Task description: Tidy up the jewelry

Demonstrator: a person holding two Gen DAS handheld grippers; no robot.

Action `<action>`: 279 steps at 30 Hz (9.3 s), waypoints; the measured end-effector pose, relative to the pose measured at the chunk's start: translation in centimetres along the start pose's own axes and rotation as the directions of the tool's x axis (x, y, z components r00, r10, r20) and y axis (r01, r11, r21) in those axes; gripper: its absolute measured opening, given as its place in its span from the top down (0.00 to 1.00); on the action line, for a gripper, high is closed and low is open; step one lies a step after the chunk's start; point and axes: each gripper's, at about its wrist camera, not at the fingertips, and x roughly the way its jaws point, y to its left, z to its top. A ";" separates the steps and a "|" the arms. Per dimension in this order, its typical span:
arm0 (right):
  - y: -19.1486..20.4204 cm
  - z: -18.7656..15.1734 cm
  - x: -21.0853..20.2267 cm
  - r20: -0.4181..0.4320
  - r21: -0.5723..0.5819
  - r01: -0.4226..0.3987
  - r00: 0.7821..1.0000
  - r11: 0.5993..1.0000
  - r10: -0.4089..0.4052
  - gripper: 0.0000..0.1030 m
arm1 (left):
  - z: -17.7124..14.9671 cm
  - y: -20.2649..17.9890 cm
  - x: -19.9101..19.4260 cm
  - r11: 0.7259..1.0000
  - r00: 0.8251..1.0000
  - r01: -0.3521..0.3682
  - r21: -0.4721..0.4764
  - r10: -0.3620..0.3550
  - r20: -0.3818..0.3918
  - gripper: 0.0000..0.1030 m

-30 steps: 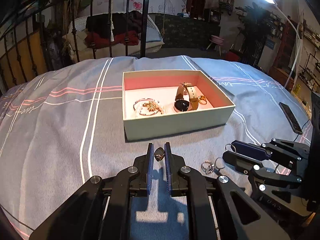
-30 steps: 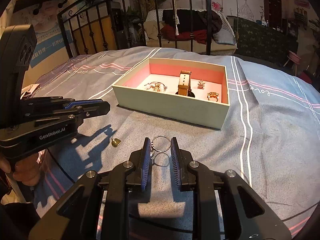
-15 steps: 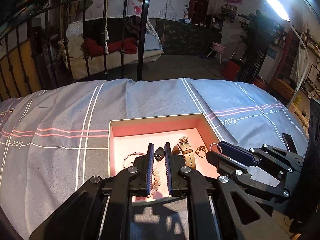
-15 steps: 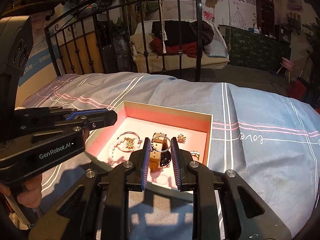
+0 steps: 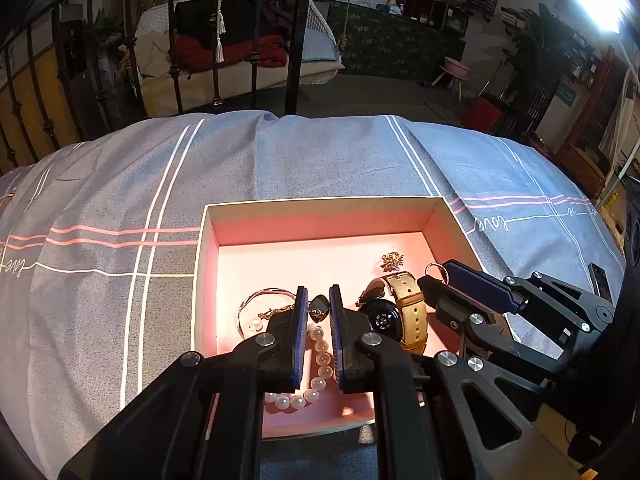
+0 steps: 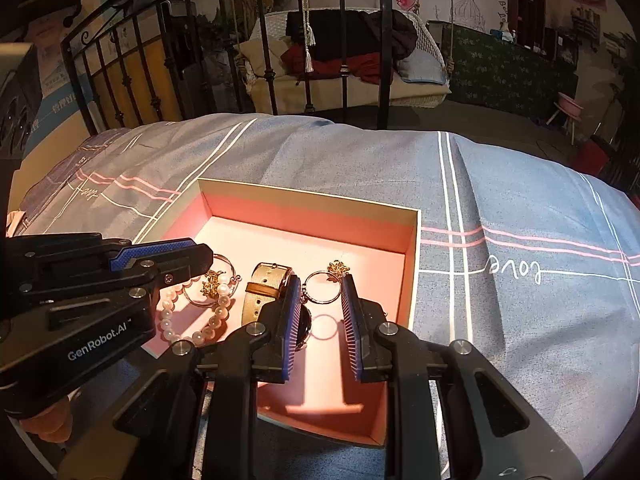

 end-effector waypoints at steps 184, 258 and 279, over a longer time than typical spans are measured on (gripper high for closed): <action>2.0 -11.6 -16.6 0.415 0.021 0.148 0.899 0.989 -0.143 0.06 | -11.9 -0.3 -16.0 1.000 0.892 -0.008 -0.018 0.015 0.452 0.07; 1.8 -12.0 -17.9 0.429 0.039 0.105 0.896 0.994 -0.112 0.06 | -13.1 -1.3 -15.3 0.996 0.898 -0.087 0.013 0.073 0.435 0.06; 2.1 -12.4 -17.6 0.425 0.036 0.103 0.898 0.994 -0.109 0.06 | -13.0 -1.5 -15.2 0.996 0.900 -0.092 0.015 0.077 0.429 0.06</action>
